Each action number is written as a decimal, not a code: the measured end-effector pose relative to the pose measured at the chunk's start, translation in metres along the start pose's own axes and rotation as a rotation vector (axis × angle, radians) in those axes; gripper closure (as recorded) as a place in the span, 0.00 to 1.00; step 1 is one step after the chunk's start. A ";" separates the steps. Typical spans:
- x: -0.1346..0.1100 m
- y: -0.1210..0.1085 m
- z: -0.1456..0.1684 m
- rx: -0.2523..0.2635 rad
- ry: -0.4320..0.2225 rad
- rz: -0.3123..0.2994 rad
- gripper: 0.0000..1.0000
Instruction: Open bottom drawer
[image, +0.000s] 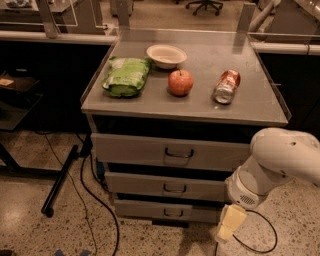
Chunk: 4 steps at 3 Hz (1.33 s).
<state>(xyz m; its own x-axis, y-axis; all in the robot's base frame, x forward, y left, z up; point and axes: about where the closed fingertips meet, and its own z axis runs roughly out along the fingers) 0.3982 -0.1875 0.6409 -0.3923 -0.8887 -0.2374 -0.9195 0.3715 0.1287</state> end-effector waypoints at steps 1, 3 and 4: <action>0.006 -0.016 0.047 -0.048 -0.028 0.033 0.00; 0.016 -0.007 0.065 -0.085 -0.052 0.026 0.00; 0.019 -0.001 0.105 -0.117 -0.058 -0.023 0.00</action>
Offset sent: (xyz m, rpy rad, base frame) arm 0.0099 0.0009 -0.0436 0.0392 0.0364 -0.0211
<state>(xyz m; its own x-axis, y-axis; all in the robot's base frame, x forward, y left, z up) 0.3888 -0.1761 0.5353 -0.3749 -0.8785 -0.2960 -0.9203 0.3143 0.2328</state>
